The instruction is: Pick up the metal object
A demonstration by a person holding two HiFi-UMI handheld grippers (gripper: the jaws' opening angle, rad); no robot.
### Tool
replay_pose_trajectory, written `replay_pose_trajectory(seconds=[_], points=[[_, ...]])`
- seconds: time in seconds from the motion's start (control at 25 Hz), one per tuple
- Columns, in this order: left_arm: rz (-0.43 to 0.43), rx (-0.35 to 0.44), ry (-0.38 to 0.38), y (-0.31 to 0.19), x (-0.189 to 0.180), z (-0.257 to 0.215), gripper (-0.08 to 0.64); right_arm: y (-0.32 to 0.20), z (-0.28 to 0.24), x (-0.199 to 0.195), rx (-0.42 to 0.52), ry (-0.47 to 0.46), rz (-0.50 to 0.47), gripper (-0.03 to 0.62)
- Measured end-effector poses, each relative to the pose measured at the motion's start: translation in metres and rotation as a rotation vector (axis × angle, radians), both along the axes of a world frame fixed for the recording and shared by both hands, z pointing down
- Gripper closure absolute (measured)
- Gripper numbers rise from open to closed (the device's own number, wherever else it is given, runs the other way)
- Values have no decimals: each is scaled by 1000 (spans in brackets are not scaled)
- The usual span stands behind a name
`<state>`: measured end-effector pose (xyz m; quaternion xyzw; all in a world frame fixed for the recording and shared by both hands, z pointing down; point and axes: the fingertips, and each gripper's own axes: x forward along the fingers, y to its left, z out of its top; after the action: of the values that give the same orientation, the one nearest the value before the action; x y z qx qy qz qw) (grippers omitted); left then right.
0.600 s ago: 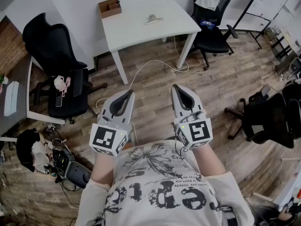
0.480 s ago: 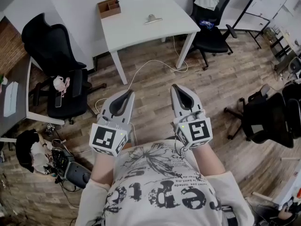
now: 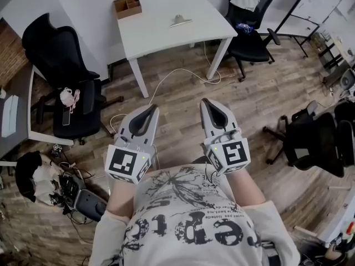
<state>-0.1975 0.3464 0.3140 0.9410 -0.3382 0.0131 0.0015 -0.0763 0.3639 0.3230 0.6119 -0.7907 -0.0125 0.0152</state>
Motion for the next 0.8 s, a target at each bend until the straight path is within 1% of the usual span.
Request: replay_pose_trajectory(seconds=[0.12, 0.2, 0.4, 0.48, 0.6, 0.8], points=[[-11, -24, -14, -8, 8, 1, 548, -10, 7, 5, -13, 17, -6, 603], [-19, -32, -20, -18, 15, 9, 549, -20, 14, 13, -27, 9, -12, 603], [-61, -50, -42, -54, 41, 25, 549, -64, 32, 46, -62, -14, -46, 603], [-95, -46, -51, -75, 53, 29, 549, -89, 36, 62, -66, -13, -72, 603], [-171, -36, -68, -112, 72, 27, 548, -133, 36, 89, -75, -18, -125, 603], [-286, -40, -56, -176, 123, 19, 549, -213, 32, 143, -98, -18, -219, 603]])
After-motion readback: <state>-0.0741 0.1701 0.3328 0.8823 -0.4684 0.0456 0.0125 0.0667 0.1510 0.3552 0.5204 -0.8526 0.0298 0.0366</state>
